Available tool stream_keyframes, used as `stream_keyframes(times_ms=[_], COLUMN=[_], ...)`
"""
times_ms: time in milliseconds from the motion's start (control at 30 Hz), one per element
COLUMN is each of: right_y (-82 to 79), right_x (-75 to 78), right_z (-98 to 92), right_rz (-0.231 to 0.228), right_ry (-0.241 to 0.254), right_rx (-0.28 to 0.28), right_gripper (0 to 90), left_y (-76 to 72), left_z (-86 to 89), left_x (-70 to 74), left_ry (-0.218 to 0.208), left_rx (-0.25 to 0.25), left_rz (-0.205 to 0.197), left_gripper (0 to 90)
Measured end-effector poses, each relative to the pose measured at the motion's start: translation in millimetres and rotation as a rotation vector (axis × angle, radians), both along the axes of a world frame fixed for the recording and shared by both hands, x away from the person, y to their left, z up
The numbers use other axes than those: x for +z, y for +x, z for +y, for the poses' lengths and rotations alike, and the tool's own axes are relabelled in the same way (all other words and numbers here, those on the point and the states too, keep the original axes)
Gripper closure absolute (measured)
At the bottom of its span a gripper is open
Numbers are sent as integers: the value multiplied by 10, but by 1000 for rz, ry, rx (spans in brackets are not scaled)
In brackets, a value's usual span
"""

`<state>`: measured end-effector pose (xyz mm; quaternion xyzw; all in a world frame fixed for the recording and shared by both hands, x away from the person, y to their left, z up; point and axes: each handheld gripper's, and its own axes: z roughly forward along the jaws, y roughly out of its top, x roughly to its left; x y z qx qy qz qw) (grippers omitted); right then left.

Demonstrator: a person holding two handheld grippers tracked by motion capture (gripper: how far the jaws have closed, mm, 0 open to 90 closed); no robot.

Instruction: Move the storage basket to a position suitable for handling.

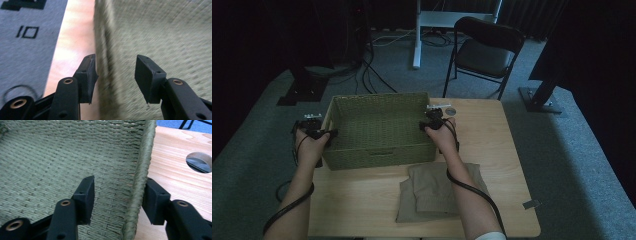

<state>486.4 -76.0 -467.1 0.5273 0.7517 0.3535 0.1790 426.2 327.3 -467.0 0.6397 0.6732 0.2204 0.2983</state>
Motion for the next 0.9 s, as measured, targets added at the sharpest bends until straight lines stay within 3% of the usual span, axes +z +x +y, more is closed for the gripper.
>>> stream_keyframes(times_ms=[33,100,167,200,267,400,667,900], right_y=[1,10,13,15,10,11,24,48], right_x=[-3,-7,-6,-5,4,2,15,13], right_z=[3,-5,-8,-10,-32,-36,-77,-211], right_rz=[3,12,20,23,33,28,24,29], right_ry=[-1,-11,-21,-31,-23,-23,-77,-61], right_rx=[-5,-9,-14,-15,-75,-94,-92,-105], right_gripper=[504,558,597,633,766,784,789,790], left_y=[0,-1,-6,-15,-15,-11,-2,47], left_z=[2,10,14,11,-18,-45,-127,-254], left_x=[-23,-60,-69,-87,-78,-70,-92,-95], left_ry=[35,61,65,40,82,106,112,105], left_rx=[-2,-7,0,-1,-13,-35,-49,-56], left_rz=[11,25,30,25,23,21,-9,-14], left_gripper=[557,625,707,707,781,805,811,811])
